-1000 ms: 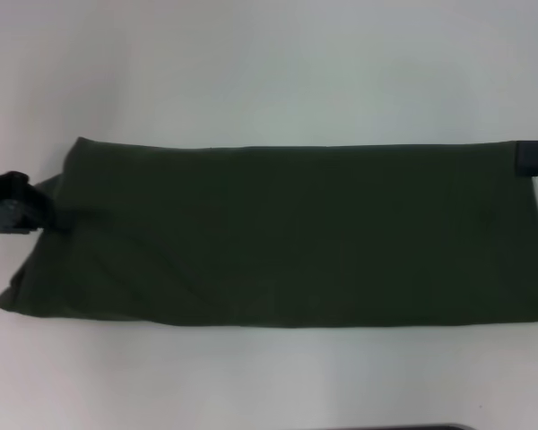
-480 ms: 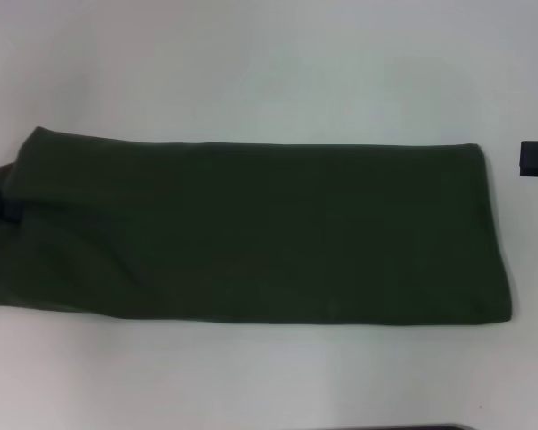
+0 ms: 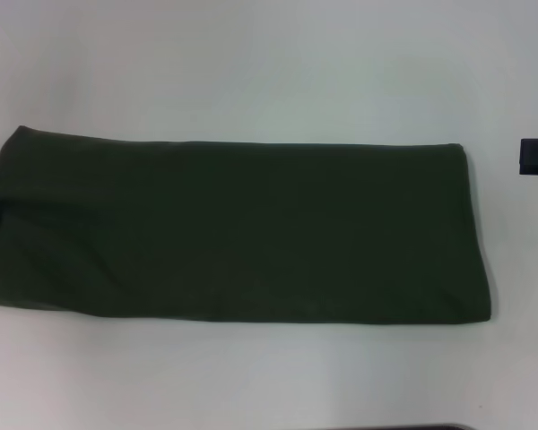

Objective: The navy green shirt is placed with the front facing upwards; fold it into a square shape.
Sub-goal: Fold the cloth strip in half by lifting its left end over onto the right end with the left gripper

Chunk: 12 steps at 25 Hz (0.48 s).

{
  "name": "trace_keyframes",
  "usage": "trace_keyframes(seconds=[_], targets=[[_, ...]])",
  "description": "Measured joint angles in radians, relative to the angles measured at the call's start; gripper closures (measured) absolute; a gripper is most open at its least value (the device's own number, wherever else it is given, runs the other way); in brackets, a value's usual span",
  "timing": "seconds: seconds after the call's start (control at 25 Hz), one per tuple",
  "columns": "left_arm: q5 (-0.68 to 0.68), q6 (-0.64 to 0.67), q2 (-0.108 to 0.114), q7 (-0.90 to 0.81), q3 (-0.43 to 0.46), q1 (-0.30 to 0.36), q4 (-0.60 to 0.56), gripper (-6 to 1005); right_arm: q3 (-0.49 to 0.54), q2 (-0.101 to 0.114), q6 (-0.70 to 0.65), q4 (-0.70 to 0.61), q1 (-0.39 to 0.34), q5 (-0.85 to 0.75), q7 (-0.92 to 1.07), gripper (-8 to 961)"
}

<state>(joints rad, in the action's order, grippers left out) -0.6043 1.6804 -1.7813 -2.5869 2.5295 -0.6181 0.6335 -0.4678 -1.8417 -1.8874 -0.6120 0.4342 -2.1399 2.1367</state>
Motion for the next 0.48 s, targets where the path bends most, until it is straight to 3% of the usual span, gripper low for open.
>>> trace_keyframes(seconds=[0.32,0.48], targets=[[0.001,0.003,0.018,0.005,0.011,0.010,-0.001,953,-0.001,0.001,0.001,0.000,0.001,0.000,0.014,120],[-0.011,0.052,0.006,0.034,0.033,0.007,-0.002,953,-0.001,0.001,0.001,0.000,0.003,0.000,0.014,120]])
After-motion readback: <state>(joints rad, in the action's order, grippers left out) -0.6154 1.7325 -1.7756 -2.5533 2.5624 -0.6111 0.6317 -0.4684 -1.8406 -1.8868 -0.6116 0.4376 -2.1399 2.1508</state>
